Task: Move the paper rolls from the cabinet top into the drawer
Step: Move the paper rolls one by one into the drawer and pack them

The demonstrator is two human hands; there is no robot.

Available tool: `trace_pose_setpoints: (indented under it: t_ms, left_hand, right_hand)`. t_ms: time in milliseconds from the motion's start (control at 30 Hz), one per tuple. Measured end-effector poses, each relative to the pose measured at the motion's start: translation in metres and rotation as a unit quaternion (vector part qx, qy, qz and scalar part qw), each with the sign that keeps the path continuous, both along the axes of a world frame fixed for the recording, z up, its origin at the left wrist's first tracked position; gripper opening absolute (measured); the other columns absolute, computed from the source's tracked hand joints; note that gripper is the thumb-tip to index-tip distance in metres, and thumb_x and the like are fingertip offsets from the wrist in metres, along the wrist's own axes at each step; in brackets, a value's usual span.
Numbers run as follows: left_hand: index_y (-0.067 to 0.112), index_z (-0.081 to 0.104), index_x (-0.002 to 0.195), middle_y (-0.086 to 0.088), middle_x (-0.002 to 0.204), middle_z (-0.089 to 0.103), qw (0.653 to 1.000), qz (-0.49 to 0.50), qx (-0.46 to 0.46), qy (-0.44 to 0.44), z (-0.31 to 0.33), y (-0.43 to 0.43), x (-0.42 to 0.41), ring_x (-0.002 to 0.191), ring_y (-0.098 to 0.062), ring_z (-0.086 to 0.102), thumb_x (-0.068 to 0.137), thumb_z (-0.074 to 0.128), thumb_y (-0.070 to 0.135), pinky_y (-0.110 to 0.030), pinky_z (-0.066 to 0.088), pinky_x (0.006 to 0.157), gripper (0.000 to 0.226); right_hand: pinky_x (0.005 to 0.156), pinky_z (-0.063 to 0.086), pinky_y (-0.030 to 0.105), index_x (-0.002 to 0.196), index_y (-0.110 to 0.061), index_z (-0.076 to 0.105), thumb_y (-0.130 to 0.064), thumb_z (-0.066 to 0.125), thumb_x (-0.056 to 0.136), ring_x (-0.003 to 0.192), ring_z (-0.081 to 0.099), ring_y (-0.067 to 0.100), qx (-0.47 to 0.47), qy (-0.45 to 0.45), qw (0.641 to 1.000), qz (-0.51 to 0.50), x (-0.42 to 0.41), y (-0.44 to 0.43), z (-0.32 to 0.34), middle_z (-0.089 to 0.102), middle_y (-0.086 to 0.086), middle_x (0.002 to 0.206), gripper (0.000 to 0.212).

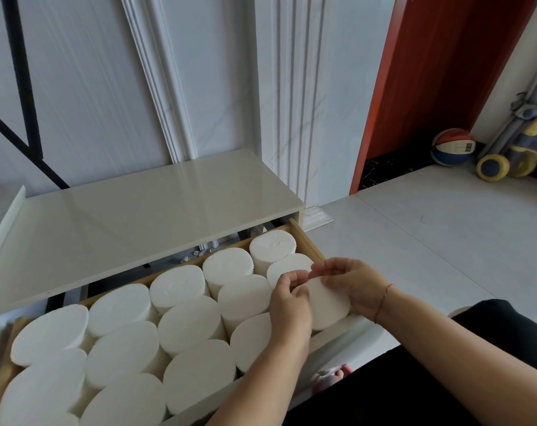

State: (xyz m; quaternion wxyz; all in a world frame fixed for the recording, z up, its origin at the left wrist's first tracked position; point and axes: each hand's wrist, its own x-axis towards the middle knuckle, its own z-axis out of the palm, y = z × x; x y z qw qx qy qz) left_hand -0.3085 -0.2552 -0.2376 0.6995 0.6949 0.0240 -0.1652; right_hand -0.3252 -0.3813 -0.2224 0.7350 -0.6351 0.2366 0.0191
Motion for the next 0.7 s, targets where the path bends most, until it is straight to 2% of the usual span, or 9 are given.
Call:
trace_pose_setpoints:
  t_ms: [167,267,367,467,533,600,667,700]
  left_hand:
    - [0.029,0.06,0.095,0.014,0.099,0.064,0.997,-0.057,0.032,-0.037,-0.005,0.014,0.005,0.091,0.0,0.058,0.091,0.052,0.005,-0.011,0.042,0.07,0.025]
    - [0.031,0.06,0.098,0.016,0.1,0.063,0.993,-0.085,0.052,-0.062,-0.008,0.024,0.005,0.09,0.003,0.058,0.093,0.054,0.015,-0.004,0.042,0.064,0.018]
    - [0.035,0.058,0.1,0.018,0.104,0.062,0.987,-0.099,0.081,-0.098,-0.01,0.031,0.004,0.096,0.004,0.057,0.094,0.054,0.02,-0.002,0.041,0.067,0.017]
    - [0.039,0.055,0.102,0.02,0.109,0.061,0.978,-0.118,0.112,-0.132,-0.01,0.036,0.002,0.105,0.003,0.055,0.094,0.053,0.024,0.0,0.039,0.073,0.017]
    - [0.04,0.052,0.113,0.023,0.117,0.056,0.962,-0.147,0.157,-0.168,-0.008,0.043,-0.001,0.111,0.003,0.051,0.093,0.053,0.031,0.004,0.035,0.076,0.021]
    - [0.037,0.044,0.129,0.023,0.129,0.047,0.921,-0.187,0.241,-0.244,-0.008,0.057,-0.006,0.118,0.006,0.042,0.092,0.046,0.048,0.005,0.027,0.086,0.039]
    - [0.035,0.03,0.141,0.021,0.146,0.03,0.849,-0.222,0.338,-0.339,-0.011,0.076,-0.011,0.135,0.005,0.02,0.086,0.024,0.067,-0.006,0.008,0.105,0.065]
    - [0.034,0.022,0.146,0.02,0.153,0.016,0.811,-0.235,0.388,-0.371,-0.012,0.086,-0.013,0.139,0.006,0.001,0.082,0.012,0.071,-0.009,-0.005,0.106,0.074]
  right_hand:
    - [0.081,0.056,0.041,0.094,-0.004,0.068,0.017,0.05,0.087,0.082,0.066,0.023,-0.015,-0.008,0.999,0.041,-0.001,-0.004,-0.003,0.073,0.01,0.093,0.029]
    - [0.078,0.057,0.026,0.094,-0.007,0.069,0.014,0.053,0.087,0.083,0.067,0.016,-0.064,-0.025,0.996,0.052,-0.002,-0.003,-0.006,0.074,0.005,0.09,0.028]
    - [0.077,0.052,0.016,0.095,-0.01,0.07,0.013,0.054,0.087,0.086,0.066,0.012,-0.104,-0.033,0.992,0.065,-0.002,-0.001,-0.008,0.075,0.002,0.089,0.029]
    - [0.085,0.052,0.019,0.097,-0.01,0.07,0.011,0.055,0.088,0.092,0.066,0.014,-0.112,-0.038,0.991,0.067,-0.003,-0.001,-0.006,0.075,0.002,0.091,0.027]
    - [0.096,0.05,0.026,0.1,-0.012,0.069,0.005,0.057,0.089,0.095,0.066,0.012,-0.169,-0.058,0.981,0.075,-0.006,0.005,-0.003,0.074,0.0,0.096,0.023]
    - [0.1,0.046,0.022,0.109,-0.02,0.066,-0.012,0.06,0.092,0.102,0.064,0.008,-0.321,-0.083,0.937,0.105,-0.013,0.015,-0.003,0.07,-0.007,0.109,0.02]
    - [0.1,0.038,0.012,0.121,-0.031,0.06,-0.034,0.057,0.093,0.112,0.056,0.005,-0.488,-0.094,0.855,0.149,-0.023,0.031,-0.004,0.06,-0.016,0.123,0.028]
    - [0.103,0.033,0.013,0.127,-0.034,0.056,-0.046,0.049,0.094,0.12,0.051,0.005,-0.553,-0.089,0.81,0.174,-0.028,0.04,-0.005,0.055,-0.017,0.131,0.035]
